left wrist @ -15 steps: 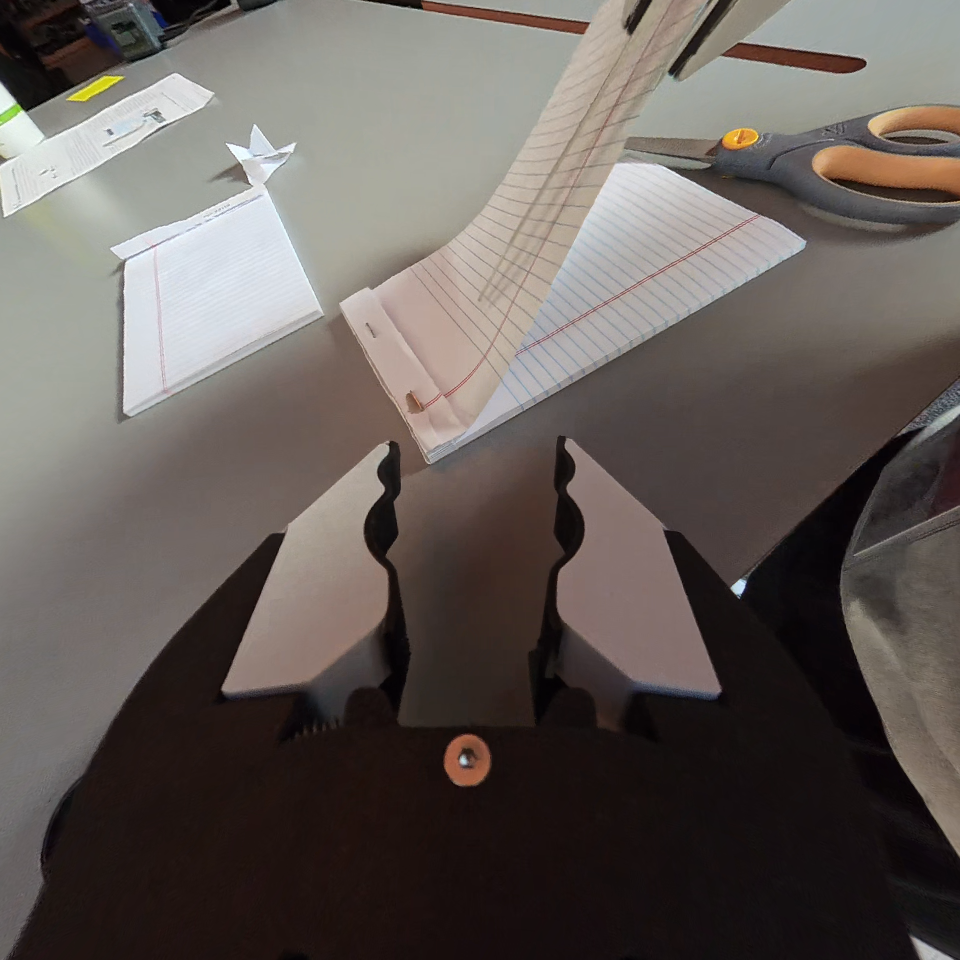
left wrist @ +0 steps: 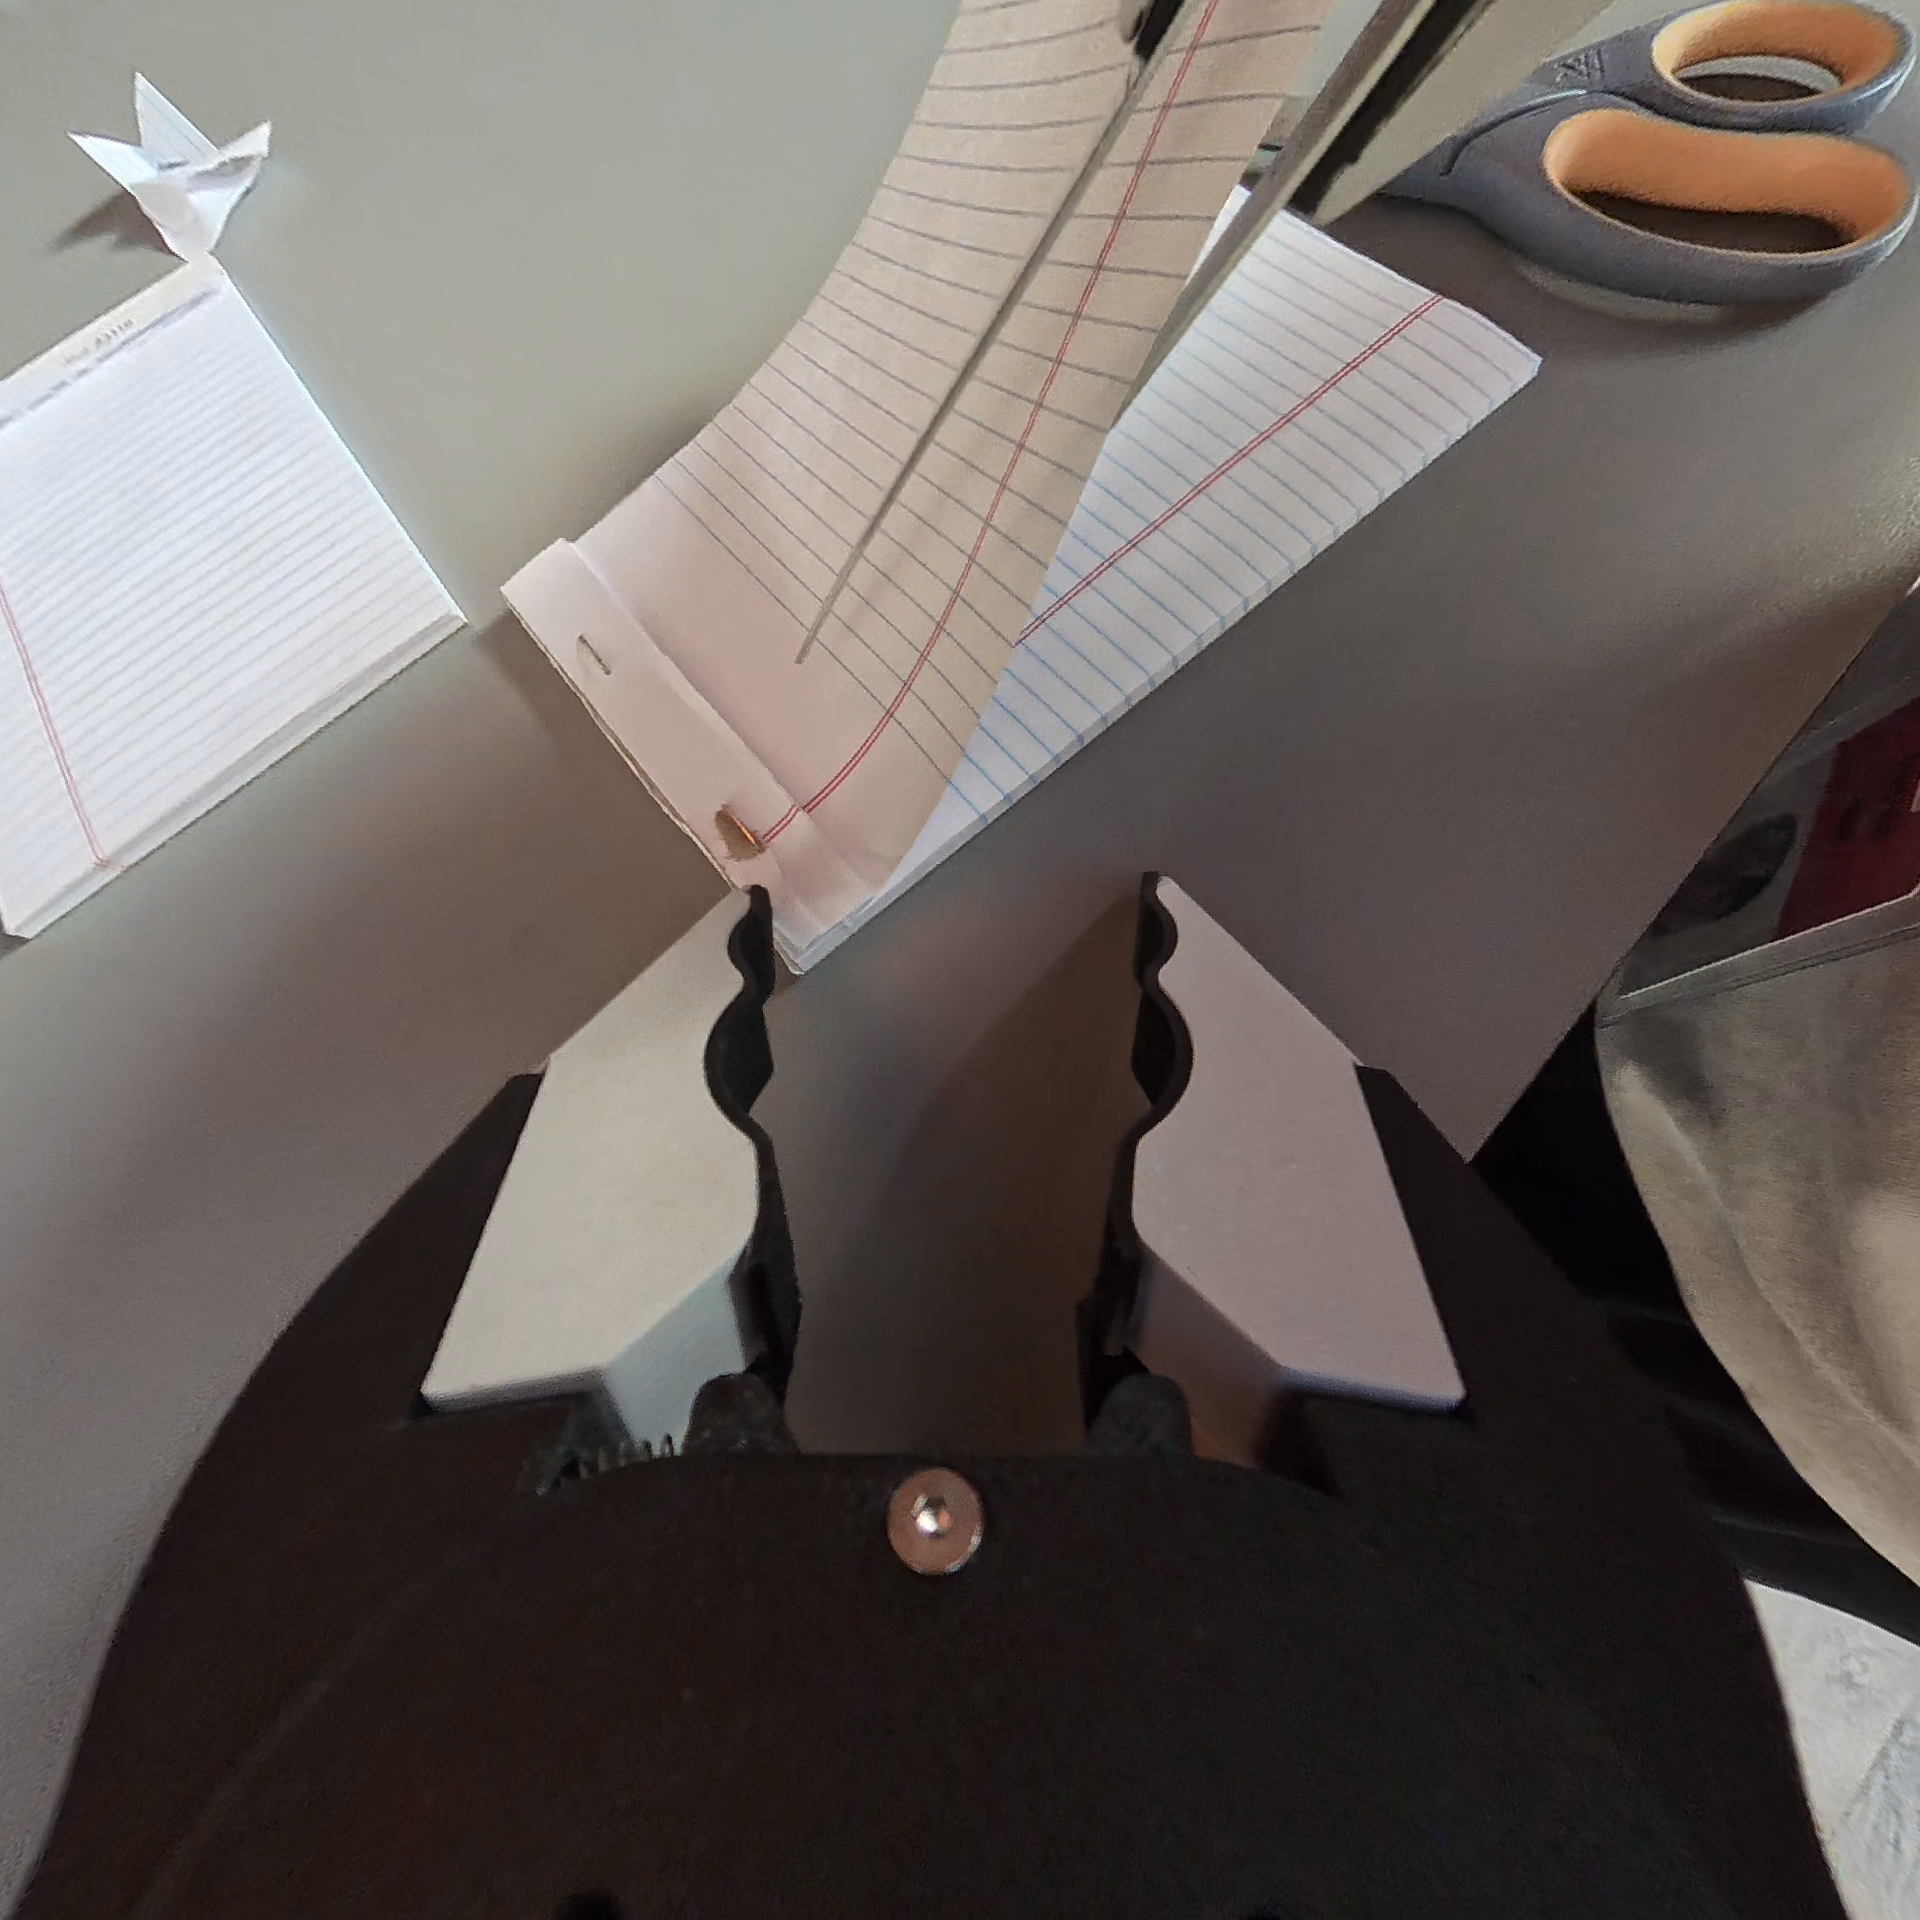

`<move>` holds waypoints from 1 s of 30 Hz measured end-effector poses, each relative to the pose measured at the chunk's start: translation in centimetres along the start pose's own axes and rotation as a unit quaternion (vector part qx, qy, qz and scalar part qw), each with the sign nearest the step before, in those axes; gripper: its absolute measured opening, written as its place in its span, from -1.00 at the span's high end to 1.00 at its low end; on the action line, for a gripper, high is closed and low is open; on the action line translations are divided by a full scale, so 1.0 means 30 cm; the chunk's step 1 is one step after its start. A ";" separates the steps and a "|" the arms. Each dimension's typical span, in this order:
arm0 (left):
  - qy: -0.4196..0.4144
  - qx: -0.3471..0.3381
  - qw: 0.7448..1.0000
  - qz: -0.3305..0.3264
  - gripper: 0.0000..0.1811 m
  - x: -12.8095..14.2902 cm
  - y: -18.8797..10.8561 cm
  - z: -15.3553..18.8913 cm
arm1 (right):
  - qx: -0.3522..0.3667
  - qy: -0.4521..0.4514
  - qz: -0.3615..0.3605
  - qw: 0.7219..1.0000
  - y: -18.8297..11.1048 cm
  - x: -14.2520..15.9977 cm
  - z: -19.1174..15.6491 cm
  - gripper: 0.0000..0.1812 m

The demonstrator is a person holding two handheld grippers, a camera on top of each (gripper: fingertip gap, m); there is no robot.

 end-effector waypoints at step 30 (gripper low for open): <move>0.142 0.030 0.989 -0.018 0.65 -0.002 0.007 -0.055 | -0.017 0.092 0.032 0.995 0.033 -0.044 -0.012 0.87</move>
Point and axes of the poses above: each gripper's, where its closed fingertips meet, y out along the fingers, x out of its underside, z = x × y across the jaws, the point moved 2 cm from there along -y, back along the fingers, and after that the axes turned 4 degrees about y, right-handed, at the moved point
